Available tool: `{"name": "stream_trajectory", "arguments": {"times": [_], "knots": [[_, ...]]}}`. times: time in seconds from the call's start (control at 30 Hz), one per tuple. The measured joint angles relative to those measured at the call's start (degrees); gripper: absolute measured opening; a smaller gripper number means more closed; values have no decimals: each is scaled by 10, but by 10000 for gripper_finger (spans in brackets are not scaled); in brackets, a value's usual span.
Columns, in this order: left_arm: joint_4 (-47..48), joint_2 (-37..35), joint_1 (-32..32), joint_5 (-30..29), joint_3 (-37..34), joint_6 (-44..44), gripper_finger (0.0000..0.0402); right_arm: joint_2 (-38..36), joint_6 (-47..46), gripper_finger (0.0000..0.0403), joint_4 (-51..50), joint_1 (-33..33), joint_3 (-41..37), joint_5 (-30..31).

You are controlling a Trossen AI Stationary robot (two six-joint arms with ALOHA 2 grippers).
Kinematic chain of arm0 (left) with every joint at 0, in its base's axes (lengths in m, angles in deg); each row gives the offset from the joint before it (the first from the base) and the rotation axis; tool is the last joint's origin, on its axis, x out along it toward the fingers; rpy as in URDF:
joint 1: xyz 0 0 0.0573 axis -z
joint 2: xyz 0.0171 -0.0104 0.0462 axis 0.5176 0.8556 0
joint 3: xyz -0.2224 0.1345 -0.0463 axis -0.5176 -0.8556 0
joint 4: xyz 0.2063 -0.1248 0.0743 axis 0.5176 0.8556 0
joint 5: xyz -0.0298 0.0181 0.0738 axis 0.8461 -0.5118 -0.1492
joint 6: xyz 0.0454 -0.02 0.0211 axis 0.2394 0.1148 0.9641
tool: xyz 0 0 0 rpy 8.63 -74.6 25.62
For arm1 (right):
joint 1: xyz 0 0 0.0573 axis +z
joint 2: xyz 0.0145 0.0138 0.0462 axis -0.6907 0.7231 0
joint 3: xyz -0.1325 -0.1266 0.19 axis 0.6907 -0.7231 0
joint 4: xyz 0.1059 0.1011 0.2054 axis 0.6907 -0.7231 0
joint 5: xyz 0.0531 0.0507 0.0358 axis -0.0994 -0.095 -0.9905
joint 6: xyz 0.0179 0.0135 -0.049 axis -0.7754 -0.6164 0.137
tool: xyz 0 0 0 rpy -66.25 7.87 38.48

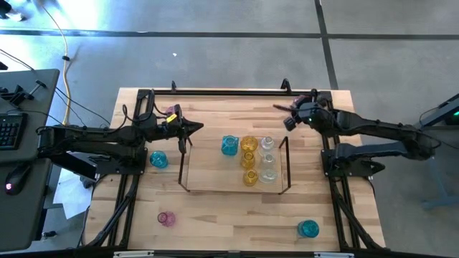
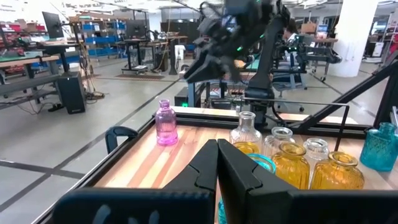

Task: Sort vases onto shelf
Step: Put the top right purple vase on the shelf

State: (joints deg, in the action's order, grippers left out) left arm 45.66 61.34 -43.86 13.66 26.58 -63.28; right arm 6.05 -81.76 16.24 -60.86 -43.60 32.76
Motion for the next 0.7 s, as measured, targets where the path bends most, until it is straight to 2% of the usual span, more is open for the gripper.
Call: {"name": "stream_trajectory", "arguments": {"times": [0.2,0.33,0.5,0.7], "knots": [[-4,0,0,0,0,10,0,0,-69,221,8,-113,-38,-3],[-3,0,0,0,2,20,0,8,-69,273,18,-179,-47,-39],[-1,0,0,0,10,21,0,43,-68,286,36,-229,-48,-93],[5,0,0,0,10,21,0,96,-82,286,48,-253,-48,-94]]}}
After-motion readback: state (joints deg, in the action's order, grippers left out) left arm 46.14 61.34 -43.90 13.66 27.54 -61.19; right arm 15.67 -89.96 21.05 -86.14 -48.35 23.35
